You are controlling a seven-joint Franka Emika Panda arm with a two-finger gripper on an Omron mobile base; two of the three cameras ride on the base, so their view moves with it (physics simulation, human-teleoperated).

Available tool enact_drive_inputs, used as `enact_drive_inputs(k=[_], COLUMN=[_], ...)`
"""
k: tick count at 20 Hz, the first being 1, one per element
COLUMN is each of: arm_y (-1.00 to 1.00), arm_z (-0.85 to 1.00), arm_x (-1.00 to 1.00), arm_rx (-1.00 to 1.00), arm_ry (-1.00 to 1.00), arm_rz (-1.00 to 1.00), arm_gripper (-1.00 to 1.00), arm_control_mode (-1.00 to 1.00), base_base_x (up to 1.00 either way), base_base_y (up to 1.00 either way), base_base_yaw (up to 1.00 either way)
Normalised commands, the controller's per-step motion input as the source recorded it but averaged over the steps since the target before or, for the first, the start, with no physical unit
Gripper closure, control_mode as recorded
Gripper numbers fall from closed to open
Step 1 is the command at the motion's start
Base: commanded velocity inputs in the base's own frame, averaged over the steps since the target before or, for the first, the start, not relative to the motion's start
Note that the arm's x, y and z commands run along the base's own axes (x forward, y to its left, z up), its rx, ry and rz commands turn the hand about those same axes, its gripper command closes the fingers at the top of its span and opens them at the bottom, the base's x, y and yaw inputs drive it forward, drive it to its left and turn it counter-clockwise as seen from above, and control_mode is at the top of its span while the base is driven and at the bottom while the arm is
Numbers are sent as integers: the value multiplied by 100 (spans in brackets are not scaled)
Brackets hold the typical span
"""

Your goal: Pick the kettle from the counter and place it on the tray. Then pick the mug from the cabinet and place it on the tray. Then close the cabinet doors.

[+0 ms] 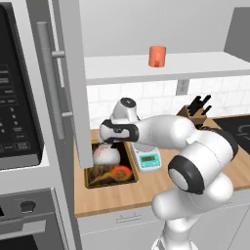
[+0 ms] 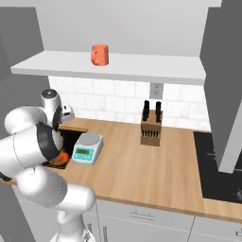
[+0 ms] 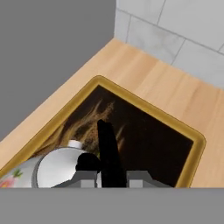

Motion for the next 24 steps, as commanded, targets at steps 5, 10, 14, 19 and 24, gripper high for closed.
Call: enact_drive_inputs(k=[5, 10, 14, 19, 24], arm_y=[-7, -9, -11, 0, 0], arm_z=[14, 27, 9, -10, -42], arm_x=[18, 22, 43, 28, -25], arm_rx=[0, 0, 0, 0, 0], arm_ry=[-10, -8, -16, -20, -24], arm_rz=[-1, 0, 0, 0, -2], arm_gripper=[100, 100, 100, 100, 100], arm_control_mode=[-100, -100, -100, -100, -100], base_base_x=[0, 0, 0, 0, 0], base_base_y=[0, 0, 0, 0, 0], base_base_yaw=[0, 0, 0, 0, 0])
